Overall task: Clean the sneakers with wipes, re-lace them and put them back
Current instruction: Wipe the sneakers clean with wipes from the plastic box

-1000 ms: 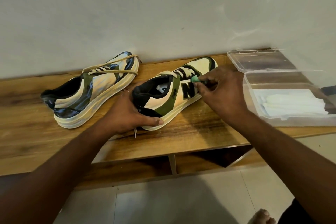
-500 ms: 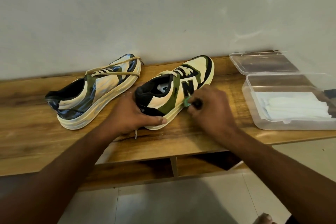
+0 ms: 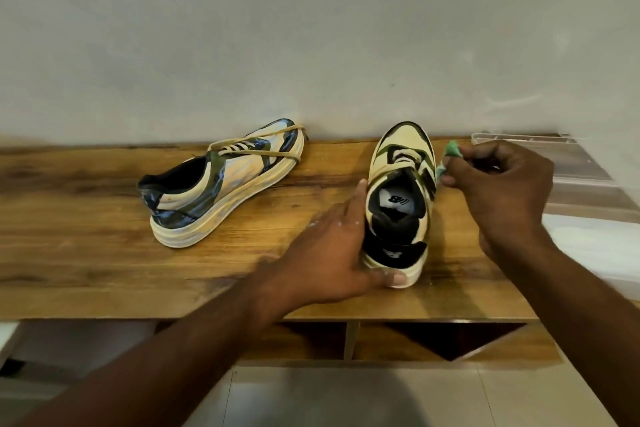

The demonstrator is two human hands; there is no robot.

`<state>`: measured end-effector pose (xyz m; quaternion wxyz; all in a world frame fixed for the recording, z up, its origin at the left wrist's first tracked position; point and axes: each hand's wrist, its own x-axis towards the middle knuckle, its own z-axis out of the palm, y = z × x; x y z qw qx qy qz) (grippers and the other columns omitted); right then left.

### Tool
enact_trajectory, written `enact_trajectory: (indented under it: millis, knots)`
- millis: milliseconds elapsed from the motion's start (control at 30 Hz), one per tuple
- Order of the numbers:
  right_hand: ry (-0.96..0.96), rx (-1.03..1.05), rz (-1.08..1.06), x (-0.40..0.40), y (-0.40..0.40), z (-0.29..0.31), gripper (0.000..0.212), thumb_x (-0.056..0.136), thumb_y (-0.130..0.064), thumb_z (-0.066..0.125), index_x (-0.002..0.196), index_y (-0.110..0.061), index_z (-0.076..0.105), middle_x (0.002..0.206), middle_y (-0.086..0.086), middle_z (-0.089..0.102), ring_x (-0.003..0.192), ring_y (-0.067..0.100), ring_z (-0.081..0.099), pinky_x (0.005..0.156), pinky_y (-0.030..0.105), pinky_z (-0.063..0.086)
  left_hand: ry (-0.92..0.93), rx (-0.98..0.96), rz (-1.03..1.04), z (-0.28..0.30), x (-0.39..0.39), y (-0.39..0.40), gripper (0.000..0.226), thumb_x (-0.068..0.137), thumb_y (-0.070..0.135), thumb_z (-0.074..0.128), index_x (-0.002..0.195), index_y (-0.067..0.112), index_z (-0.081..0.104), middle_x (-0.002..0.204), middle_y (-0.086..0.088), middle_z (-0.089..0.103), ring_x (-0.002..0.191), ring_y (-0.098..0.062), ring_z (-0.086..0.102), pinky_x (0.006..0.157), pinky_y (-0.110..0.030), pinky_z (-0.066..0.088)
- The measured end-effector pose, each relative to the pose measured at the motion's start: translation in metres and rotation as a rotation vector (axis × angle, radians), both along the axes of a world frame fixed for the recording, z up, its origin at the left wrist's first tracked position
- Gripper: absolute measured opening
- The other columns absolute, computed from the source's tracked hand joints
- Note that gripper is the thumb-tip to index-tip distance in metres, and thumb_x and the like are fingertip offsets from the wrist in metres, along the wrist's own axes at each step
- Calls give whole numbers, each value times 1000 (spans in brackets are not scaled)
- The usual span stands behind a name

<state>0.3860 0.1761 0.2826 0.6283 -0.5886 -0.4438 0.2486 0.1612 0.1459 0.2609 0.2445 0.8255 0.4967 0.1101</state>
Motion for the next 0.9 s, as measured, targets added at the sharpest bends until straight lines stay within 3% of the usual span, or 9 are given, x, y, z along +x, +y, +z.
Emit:
enact_trajectory:
  millis: [233,467,700,900]
  knots:
    - [-92,27,-44,11,4,0,13,75,-29,86,84,-33,78,85,-4,78,78,28,77,74,55,64,-17,103,74,-1,46,-6,133,81,75,71,166,13,-11,170,-5,27,154,-22,30,125,-45,25]
    - [28,11,-70,18,13,-1,20,80,-10,87,83,-27,76,86,2,76,76,28,75,75,46,66,48,156,99,-3,69,-5,133,81,82,63,165,8,-9,160,-9,43,144,-26,44,121,-48,29]
    - [8,88,-143,20,13,10,13,76,-23,87,81,-30,77,84,3,77,81,32,76,80,52,64,7,146,72,-3,66,-5,120,90,75,58,165,9,-9,156,-7,49,138,-25,50,118,-49,29]
    - [-72,143,-158,11,7,19,14,80,-28,87,82,-36,75,81,-4,75,78,29,75,75,55,63,10,230,135,-3,58,-7,117,86,82,57,166,13,7,147,-4,59,133,-23,54,116,-48,32]
